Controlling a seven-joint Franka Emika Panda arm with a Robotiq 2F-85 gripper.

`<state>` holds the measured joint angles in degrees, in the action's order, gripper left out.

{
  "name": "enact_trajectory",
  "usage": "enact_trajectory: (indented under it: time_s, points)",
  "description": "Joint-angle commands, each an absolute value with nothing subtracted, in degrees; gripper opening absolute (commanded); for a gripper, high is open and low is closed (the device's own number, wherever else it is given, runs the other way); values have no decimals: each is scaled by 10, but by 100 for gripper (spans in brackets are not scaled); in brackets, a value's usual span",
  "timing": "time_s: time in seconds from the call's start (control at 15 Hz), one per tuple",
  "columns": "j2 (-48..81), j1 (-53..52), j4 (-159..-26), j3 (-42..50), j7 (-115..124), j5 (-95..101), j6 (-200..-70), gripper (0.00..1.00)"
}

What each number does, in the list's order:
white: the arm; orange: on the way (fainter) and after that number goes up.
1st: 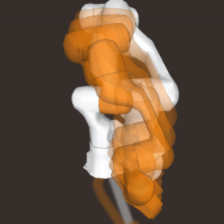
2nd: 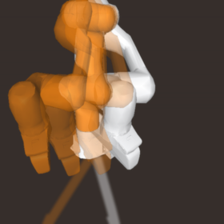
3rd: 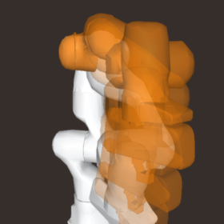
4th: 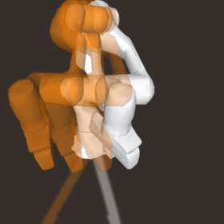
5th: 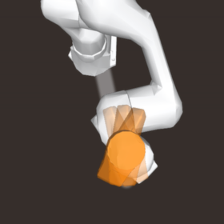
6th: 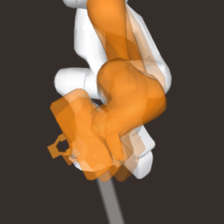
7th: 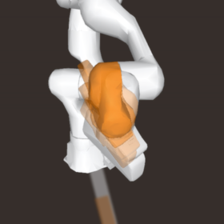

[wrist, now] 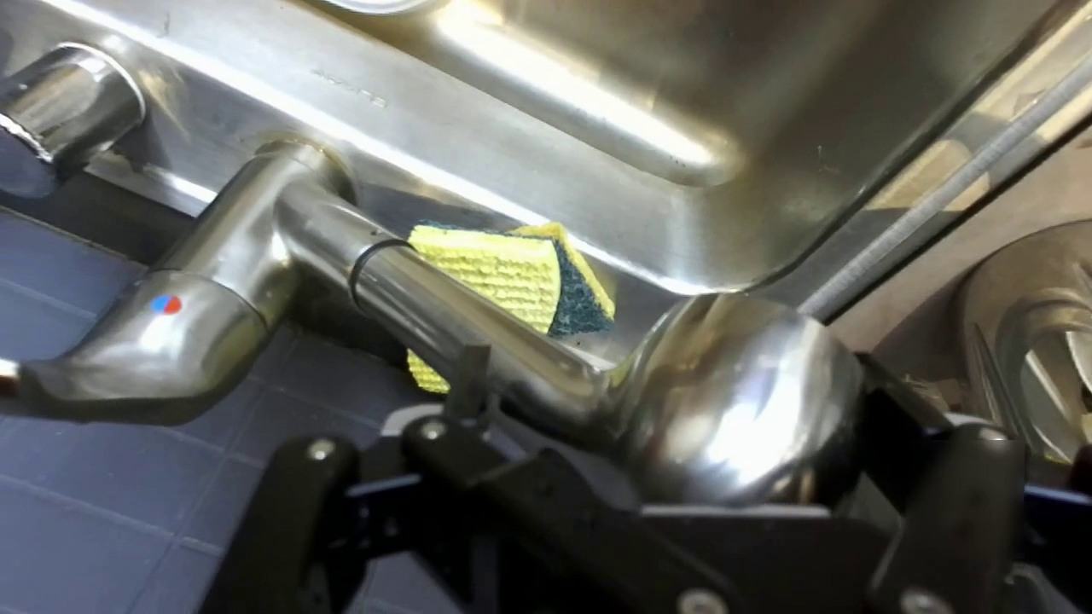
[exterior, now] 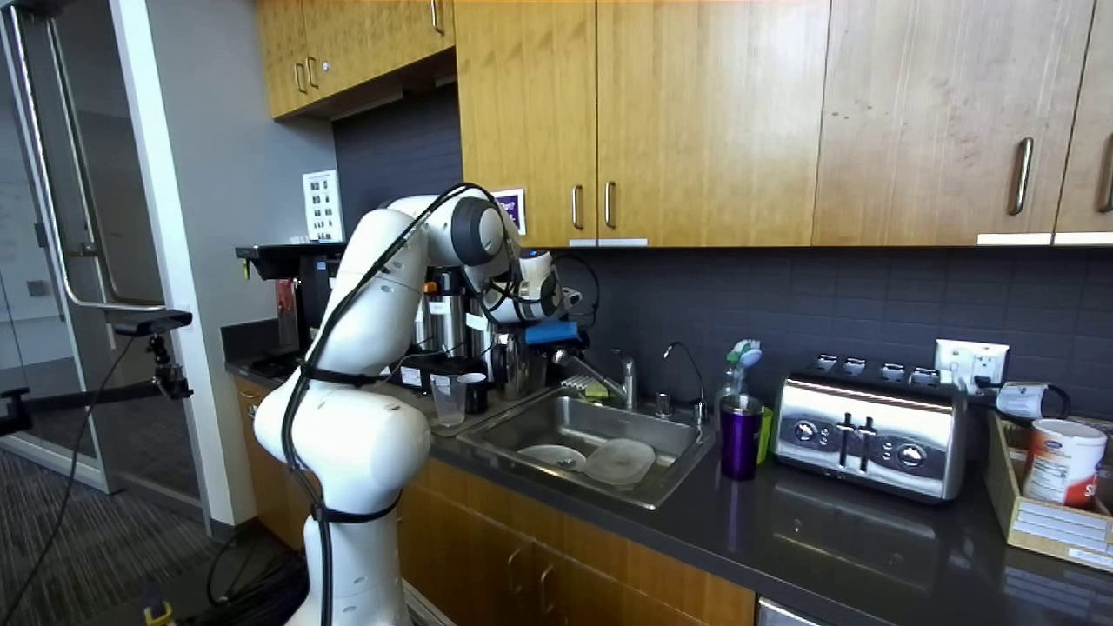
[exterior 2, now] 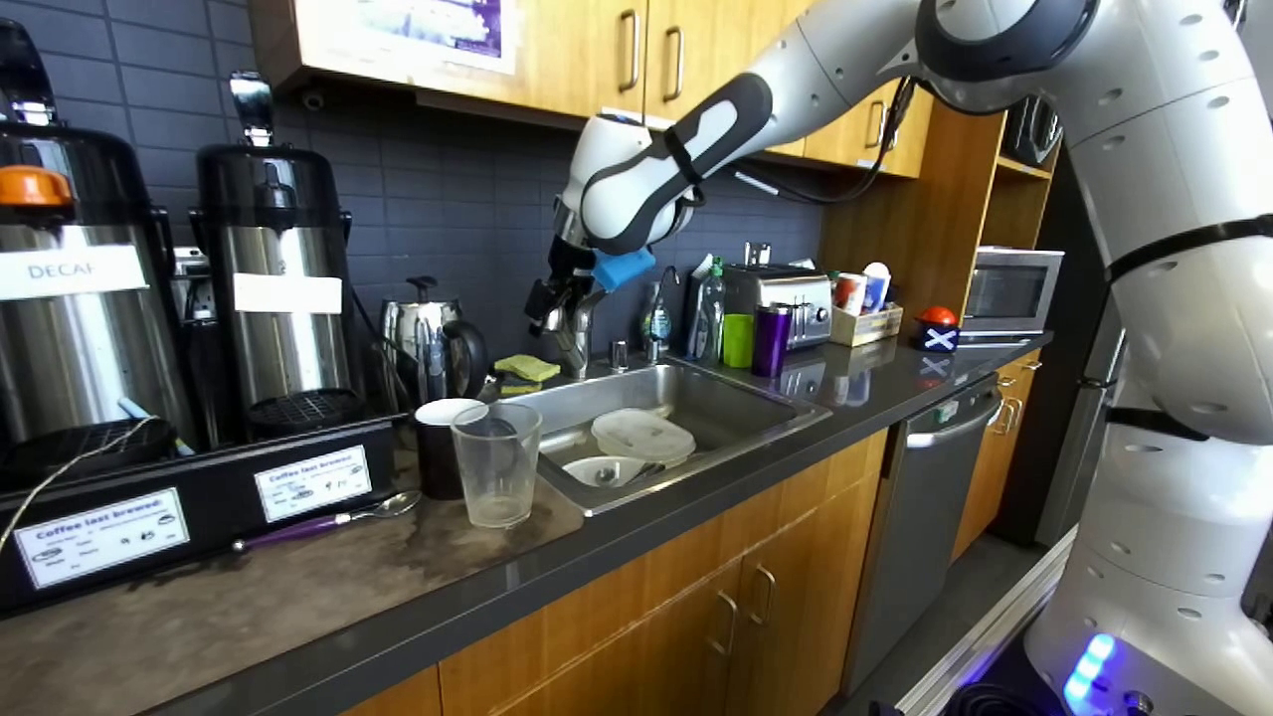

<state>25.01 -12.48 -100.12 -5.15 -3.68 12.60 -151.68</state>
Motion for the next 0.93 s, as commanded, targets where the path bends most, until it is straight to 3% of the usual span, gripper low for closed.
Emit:
enact_trajectory:
  time_s: [0.0, 0.6, 0.87]
  points:
    - [235, -129, -1011, -22, -14, 159, -1511, 74]
    - [194, -131, -1054, -14, 27, 178, -1491, 59]
    - [162, -127, -1093, -7, 51, 193, -1481, 46]
